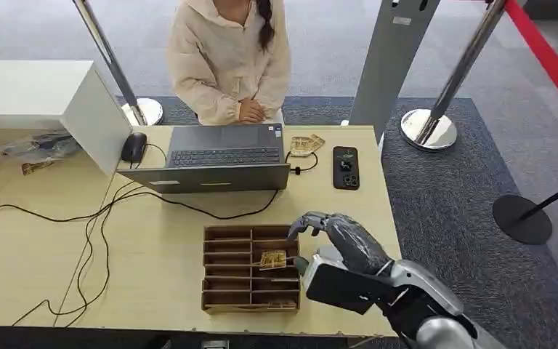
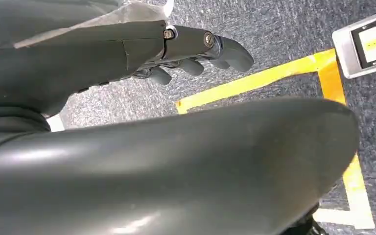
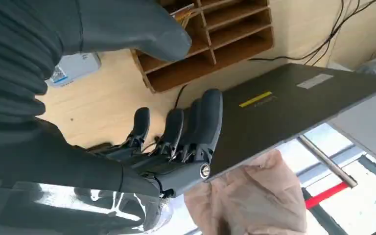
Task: Pass the card to the sensor for recognition and then transmit it.
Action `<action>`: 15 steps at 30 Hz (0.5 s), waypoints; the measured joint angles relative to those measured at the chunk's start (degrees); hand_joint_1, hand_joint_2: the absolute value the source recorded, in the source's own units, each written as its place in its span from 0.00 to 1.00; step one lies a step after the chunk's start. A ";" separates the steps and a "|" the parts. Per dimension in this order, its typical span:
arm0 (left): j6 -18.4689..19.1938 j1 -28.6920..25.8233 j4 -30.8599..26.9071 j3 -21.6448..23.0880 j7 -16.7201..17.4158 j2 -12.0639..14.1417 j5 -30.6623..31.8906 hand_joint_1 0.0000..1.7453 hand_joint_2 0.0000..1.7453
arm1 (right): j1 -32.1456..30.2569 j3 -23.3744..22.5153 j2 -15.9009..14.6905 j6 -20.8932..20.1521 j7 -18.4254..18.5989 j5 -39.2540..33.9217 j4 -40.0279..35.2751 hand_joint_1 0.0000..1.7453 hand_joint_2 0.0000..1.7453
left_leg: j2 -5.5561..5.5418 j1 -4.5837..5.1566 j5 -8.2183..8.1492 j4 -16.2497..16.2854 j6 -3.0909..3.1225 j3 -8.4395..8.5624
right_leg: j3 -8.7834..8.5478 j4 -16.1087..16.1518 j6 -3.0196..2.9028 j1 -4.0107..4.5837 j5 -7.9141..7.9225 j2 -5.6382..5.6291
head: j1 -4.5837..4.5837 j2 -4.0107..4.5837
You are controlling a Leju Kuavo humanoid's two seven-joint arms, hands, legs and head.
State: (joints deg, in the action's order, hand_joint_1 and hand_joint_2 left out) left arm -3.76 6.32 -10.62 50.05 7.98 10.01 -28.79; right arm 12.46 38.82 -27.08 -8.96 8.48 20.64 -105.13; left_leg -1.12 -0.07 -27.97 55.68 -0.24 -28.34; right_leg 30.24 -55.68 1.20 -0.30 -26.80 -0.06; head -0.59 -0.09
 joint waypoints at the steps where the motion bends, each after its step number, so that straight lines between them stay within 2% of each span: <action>1: -0.04 0.00 0.00 0.00 -0.09 0.00 -0.02 0.00 0.00 | 0.00 0.44 0.28 0.87 0.00 2.38 0.00 0.83 1.00 | 0.00 0.00 0.00 0.00 0.00 0.00 | 0.00 0.00 0.00 0.00 0.00 0.00 | -0.02 0.00; 3: -0.22 0.02 0.00 0.00 -0.11 0.00 -0.04 0.00 0.00 | 0.17 1.46 0.83 2.05 0.20 5.86 0.04 0.78 1.00 | 0.00 0.00 0.00 0.00 0.00 0.00 | 0.00 0.00 0.00 0.00 0.00 0.00 | 0.00 0.00; 4: -0.26 0.03 0.00 0.00 -0.11 0.00 -0.06 0.00 0.00 | 0.20 1.97 1.23 2.78 0.31 7.93 0.09 0.69 1.00 | 0.00 0.00 0.00 0.00 0.00 0.00 | 0.00 0.00 0.00 0.00 0.00 0.00 | -0.02 0.00; 5: -0.28 0.03 0.00 0.00 -0.11 0.00 -0.09 0.00 0.00 | 0.20 2.50 1.69 4.01 0.35 10.58 0.15 0.49 1.00 | 0.00 0.00 0.00 0.00 0.00 0.00 | 0.00 0.00 0.00 0.00 0.00 0.00 | -0.02 0.00; 7: -0.37 0.03 -0.02 0.00 -0.13 0.00 -0.11 0.00 0.00 | 0.19 3.41 2.82 7.03 0.13 15.33 0.37 0.45 1.00 | 0.00 0.00 0.00 0.00 0.00 0.01 | 0.00 0.00 0.00 0.00 0.00 0.00 | -0.02 0.00; 8: -0.39 0.03 -0.02 0.00 -0.13 -0.02 -0.11 0.00 0.00 | 0.18 3.80 3.41 8.36 0.02 17.01 0.57 0.21 1.00 | 0.00 0.00 0.00 0.00 0.00 0.01 | 0.00 0.00 0.00 0.00 0.00 0.00 | -0.02 0.00; 11: -0.46 0.04 -0.02 0.00 -0.20 -0.06 -0.09 0.00 0.00 | 0.09 5.24 5.00 12.15 -0.24 21.82 1.46 0.19 1.00 | 0.01 0.00 0.00 0.00 0.00 0.02 | 0.00 0.00 -0.01 0.00 0.00 0.00 | -0.02 0.00; 15: -0.57 0.03 -0.02 0.00 -0.20 -0.11 -0.02 0.00 0.00 | -0.24 6.77 6.89 14.99 -0.22 24.93 3.04 0.23 1.00 | 0.00 -0.01 0.00 -0.01 0.00 0.02 | 0.00 -0.01 -0.03 0.01 -0.02 0.00 | 0.00 0.00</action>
State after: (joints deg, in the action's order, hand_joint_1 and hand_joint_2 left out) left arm -4.33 6.35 -10.64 50.05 7.78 9.90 -28.81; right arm 12.22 45.59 -20.19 6.03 8.26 45.57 -102.09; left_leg -1.12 -0.07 -27.96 55.67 -0.24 -28.32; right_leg 30.25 -55.69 1.17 -0.30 -26.82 -0.06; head -0.59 -0.09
